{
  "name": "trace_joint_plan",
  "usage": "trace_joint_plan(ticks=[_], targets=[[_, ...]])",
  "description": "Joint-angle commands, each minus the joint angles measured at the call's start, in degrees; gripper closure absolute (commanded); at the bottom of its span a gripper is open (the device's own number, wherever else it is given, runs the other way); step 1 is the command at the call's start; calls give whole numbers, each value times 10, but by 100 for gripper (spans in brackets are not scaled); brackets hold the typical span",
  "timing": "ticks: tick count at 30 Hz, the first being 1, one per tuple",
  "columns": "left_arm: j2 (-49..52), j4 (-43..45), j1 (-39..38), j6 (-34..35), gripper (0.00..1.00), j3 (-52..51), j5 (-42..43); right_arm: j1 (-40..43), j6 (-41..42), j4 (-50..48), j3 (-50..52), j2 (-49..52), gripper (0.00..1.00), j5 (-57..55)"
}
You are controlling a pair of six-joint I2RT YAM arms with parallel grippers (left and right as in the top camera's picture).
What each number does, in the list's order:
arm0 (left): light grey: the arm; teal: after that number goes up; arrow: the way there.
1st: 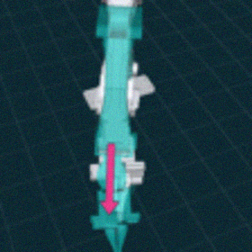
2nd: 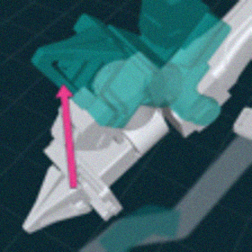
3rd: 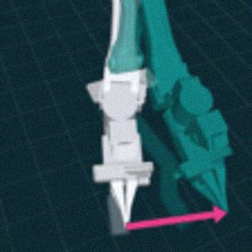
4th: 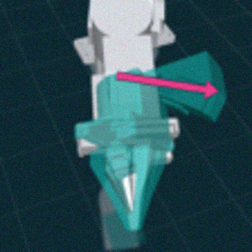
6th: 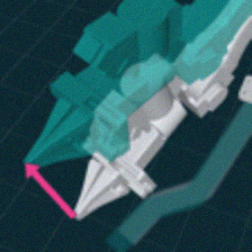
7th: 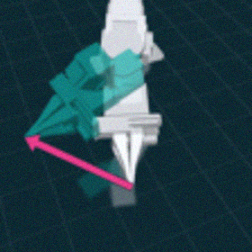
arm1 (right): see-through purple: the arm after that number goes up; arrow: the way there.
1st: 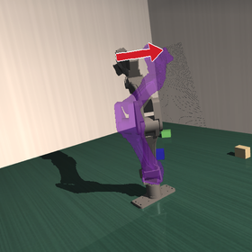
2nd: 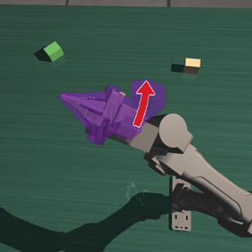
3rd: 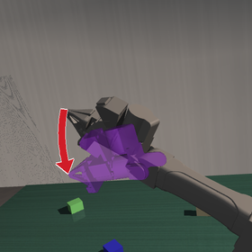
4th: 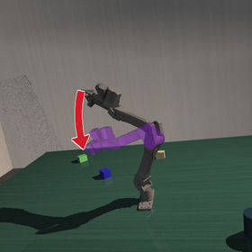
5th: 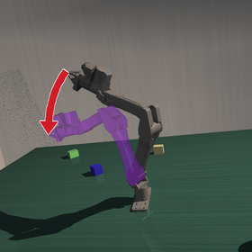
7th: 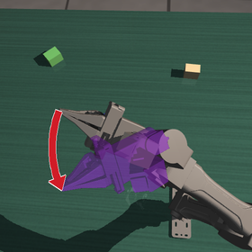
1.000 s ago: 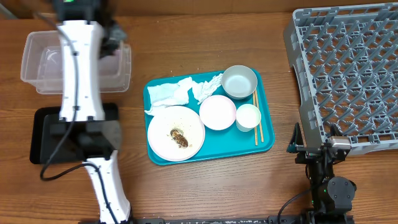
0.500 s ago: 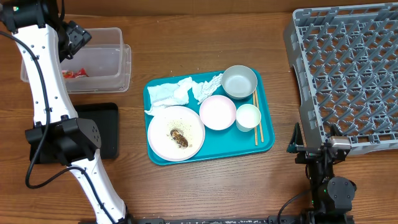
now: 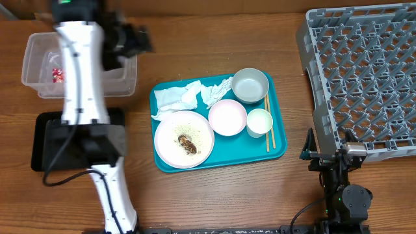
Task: Sort waste into correct bins and load items into the dishwasher
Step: 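Move the left gripper back to the tray and grasp the white tissue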
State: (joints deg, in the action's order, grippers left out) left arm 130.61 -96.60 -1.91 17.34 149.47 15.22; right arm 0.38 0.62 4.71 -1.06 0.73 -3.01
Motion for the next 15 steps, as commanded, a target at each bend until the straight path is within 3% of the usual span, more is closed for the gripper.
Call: trace_joint_plan(ticks=[1, 6, 15], targets=[[-13, -2, -76, -4, 0, -12, -55, 1, -2, -3, 6, -6, 0, -3], [-13, 1, -160, 49, 0, -78, -190, 1, -2, -3, 6, -6, 0, -3], [-13, 42, -162, 80, 0, -232, -216, 1, -2, -3, 6, -6, 0, -3]])
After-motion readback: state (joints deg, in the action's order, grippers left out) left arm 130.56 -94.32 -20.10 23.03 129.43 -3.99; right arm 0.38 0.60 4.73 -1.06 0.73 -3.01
